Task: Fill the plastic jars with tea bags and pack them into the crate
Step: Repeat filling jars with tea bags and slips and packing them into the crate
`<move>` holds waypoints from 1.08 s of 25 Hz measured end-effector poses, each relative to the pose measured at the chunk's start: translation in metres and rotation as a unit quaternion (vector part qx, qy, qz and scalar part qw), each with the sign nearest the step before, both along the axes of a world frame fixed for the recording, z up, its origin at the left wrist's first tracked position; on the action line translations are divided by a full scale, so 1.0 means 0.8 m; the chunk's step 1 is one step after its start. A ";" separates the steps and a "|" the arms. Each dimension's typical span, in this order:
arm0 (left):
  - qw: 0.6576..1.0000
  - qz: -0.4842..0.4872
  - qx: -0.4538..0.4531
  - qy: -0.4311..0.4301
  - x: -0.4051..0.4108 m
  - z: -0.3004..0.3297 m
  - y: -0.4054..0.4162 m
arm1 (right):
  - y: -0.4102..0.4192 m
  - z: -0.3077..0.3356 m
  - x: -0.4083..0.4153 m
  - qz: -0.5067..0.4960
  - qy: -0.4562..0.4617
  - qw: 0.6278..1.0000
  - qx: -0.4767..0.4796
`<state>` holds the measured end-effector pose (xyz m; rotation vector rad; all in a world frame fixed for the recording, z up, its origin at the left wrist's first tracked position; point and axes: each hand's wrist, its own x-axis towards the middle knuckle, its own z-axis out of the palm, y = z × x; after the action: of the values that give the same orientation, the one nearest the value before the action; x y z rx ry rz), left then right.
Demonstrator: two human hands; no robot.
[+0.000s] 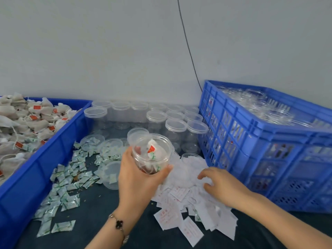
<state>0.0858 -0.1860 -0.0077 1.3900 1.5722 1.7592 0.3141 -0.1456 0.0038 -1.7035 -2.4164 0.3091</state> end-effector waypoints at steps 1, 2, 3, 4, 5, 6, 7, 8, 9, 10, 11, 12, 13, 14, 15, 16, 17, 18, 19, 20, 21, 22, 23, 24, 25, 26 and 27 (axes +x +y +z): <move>1.000 -0.020 -0.006 -0.008 0.016 -0.005 -0.001 | -0.006 -0.007 -0.002 -0.008 -0.014 1.000 -0.008; 0.999 -0.039 -0.012 -0.016 0.029 -0.011 -0.003 | -0.013 -0.015 -0.004 -0.018 -0.032 0.999 -0.010; 0.998 -0.057 -0.019 -0.024 0.042 -0.017 -0.005 | -0.020 -0.023 -0.007 -0.024 -0.059 0.998 -0.003; 0.997 -0.071 -0.023 -0.026 0.053 -0.022 -0.008 | -0.027 -0.031 -0.009 -0.023 -0.089 0.996 0.008; 0.996 -0.082 -0.023 -0.022 0.063 -0.028 -0.010 | -0.034 -0.038 -0.010 -0.021 -0.113 0.993 0.017; 0.996 -0.089 -0.022 -0.016 0.070 -0.034 -0.013 | -0.040 -0.045 -0.010 -0.013 -0.125 0.992 0.029; 0.995 -0.095 -0.025 -0.015 0.075 -0.041 -0.015 | -0.045 -0.052 -0.008 -0.001 -0.127 0.991 0.039; 0.994 -0.099 -0.033 -0.016 0.078 -0.048 -0.017 | -0.050 -0.058 -0.006 0.009 -0.120 0.992 0.046; 0.994 -0.101 -0.041 -0.017 0.080 -0.055 -0.018 | -0.053 -0.062 -0.004 0.015 -0.110 0.993 0.045; 0.994 -0.101 -0.045 -0.016 0.080 -0.061 -0.019 | -0.056 -0.066 -0.001 0.019 -0.103 0.994 0.038; 0.993 -0.103 -0.046 -0.013 0.079 -0.066 -0.019 | -0.059 -0.068 0.001 0.021 -0.097 0.995 0.024; 0.993 -0.106 -0.049 -0.009 0.077 -0.071 -0.018 | -0.061 -0.069 0.004 0.022 -0.093 0.995 0.012; 0.993 -0.107 -0.053 -0.002 0.076 -0.074 -0.017 | -0.062 -0.069 0.006 0.024 -0.087 0.996 0.007; 0.992 -0.108 -0.058 0.011 0.074 -0.076 -0.017 | -0.062 -0.069 0.009 0.028 -0.076 0.997 0.014; 0.992 -0.108 -0.063 0.025 0.073 -0.077 -0.017 | -0.062 -0.070 0.011 0.034 -0.062 0.997 0.022; 0.992 -0.107 -0.063 0.038 0.072 -0.077 -0.016 | -0.061 -0.069 0.013 0.037 -0.046 0.998 0.030; 0.991 -0.106 -0.062 0.046 0.072 -0.078 -0.016 | -0.062 -0.068 0.015 0.034 -0.031 0.998 0.032; 0.992 -0.103 -0.060 0.052 0.071 -0.080 -0.016 | -0.062 -0.067 0.015 0.023 -0.017 0.999 0.031; 0.992 -0.101 -0.057 0.055 0.071 -0.081 -0.015 | -0.062 -0.065 0.016 0.006 -0.013 0.999 0.032; 0.992 -0.099 -0.054 0.057 0.071 -0.083 -0.015 | -0.060 -0.063 0.015 -0.007 -0.002 0.999 0.044; 0.992 -0.098 -0.051 0.058 0.071 -0.085 -0.014 | -0.056 -0.056 0.013 -0.021 0.027 0.998 0.059; 0.993 -0.096 -0.049 0.056 0.071 -0.086 -0.013 | -0.052 -0.048 0.009 -0.042 0.084 0.993 0.072; 0.993 -0.096 -0.049 0.053 0.071 -0.086 -0.013 | -0.047 -0.038 0.005 -0.065 0.157 0.982 0.081; 0.993 -0.095 -0.046 0.050 0.072 -0.087 -0.013 | -0.041 -0.029 0.001 -0.088 0.233 0.964 0.095; 0.993 -0.095 -0.040 0.050 0.072 -0.087 -0.013 | -0.035 -0.020 -0.003 -0.107 0.296 0.943 0.108; 0.994 -0.095 -0.034 0.051 0.072 -0.088 -0.013 | -0.029 -0.012 -0.007 -0.117 0.336 0.927 0.117; 0.993 -0.096 -0.030 0.054 0.073 -0.089 -0.013 | -0.023 -0.005 -0.013 -0.121 0.364 0.916 0.122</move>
<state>0.1439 -0.1965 -0.0791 1.5729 1.4765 1.5367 0.3038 -0.1641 0.0001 -1.4144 -1.6148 0.4767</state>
